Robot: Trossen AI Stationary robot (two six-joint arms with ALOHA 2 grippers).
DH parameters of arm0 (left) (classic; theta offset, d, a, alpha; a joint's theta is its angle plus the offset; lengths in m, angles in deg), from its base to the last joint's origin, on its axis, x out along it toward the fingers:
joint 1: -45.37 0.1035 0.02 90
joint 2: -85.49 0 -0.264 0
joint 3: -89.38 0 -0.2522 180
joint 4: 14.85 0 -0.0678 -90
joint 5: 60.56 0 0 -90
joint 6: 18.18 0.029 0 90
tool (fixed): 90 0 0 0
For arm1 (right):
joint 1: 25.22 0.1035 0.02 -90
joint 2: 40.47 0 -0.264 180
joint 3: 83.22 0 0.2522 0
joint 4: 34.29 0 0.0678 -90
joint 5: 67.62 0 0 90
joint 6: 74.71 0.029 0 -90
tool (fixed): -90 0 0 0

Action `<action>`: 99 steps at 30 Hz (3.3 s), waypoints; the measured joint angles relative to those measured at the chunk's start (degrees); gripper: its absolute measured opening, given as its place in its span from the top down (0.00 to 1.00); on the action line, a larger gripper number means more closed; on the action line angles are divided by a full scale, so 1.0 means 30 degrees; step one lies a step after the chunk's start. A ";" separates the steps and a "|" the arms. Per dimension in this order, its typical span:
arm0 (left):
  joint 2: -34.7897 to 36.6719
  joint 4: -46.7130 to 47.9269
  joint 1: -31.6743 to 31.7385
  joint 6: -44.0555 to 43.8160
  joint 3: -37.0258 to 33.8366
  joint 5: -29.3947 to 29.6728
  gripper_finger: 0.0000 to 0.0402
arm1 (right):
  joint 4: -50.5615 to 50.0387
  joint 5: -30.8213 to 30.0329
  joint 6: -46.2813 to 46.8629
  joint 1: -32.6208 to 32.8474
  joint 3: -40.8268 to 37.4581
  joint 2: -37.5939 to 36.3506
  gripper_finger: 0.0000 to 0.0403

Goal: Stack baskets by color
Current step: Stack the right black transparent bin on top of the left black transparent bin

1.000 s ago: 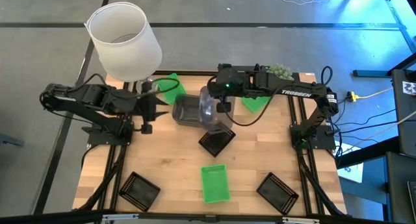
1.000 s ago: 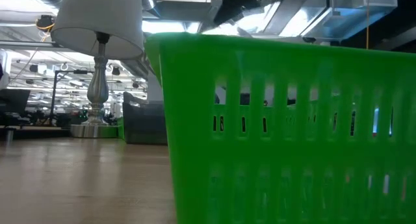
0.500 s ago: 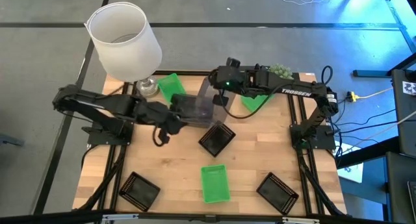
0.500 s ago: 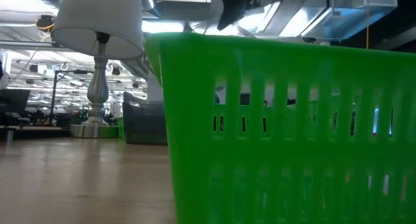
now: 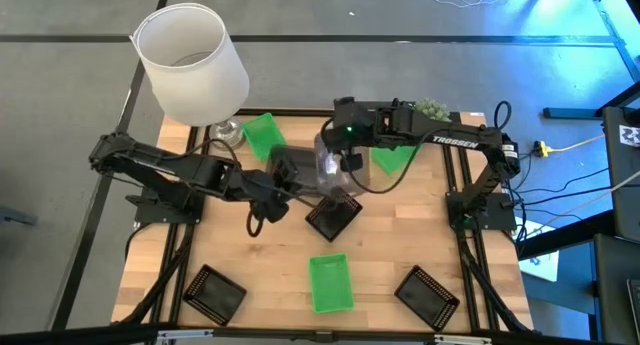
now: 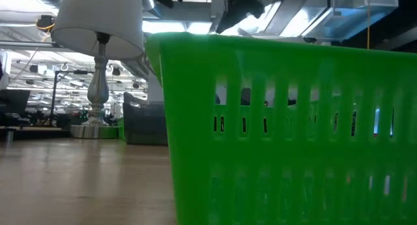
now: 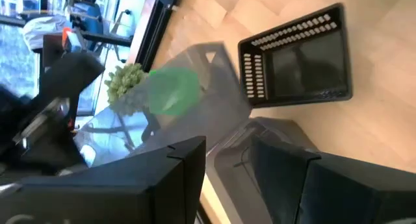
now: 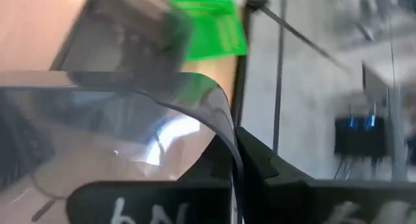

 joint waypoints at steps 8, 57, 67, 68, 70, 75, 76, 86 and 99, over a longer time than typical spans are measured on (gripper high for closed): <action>0.0047 0.0032 0.0792 -0.1138 0.0000 0.0012 0.71 | -0.0488 0.2692 -0.6399 0.0115 -0.0028 0.0329 1.00; 0.3956 0.0251 -0.0769 -0.7191 0.0000 0.1690 0.71 | 0.0561 0.4704 -1.6256 0.0073 0.2870 0.2542 1.00; 0.3949 0.0251 -0.0769 -0.7247 0.0000 0.1687 0.71 | -0.3504 0.8964 -1.3852 -0.1212 0.6777 0.2461 1.00; 0.3949 0.0251 -0.0769 -0.7263 0.0000 0.1687 0.71 | -0.3536 0.9003 -1.3822 -0.1436 0.6701 0.2490 1.00; 0.3949 0.0251 -0.0769 -0.7339 0.0000 0.1687 0.71 | -0.3491 0.8995 -1.3843 -0.1823 0.6522 0.2749 1.00; 0.3942 0.0215 -0.0762 -0.7474 0.0000 0.1687 0.71 | -0.3440 0.9018 -1.3796 -0.2337 0.6485 0.3859 1.00; 0.3942 0.0212 -0.0766 -0.7693 0.0000 0.1687 0.71 | -0.3463 0.9016 -1.3777 -0.2361 0.6483 0.4010 1.00; 0.3942 0.0203 -0.0764 -0.8338 0.0000 0.1679 0.71 | -0.4260 0.8871 -1.4375 -0.2352 0.6485 0.4596 1.00; 0.3942 0.0229 -0.0761 -0.8338 0.0000 0.1679 0.71 | -0.5684 0.7194 -1.4882 -0.2280 0.6478 0.5275 1.00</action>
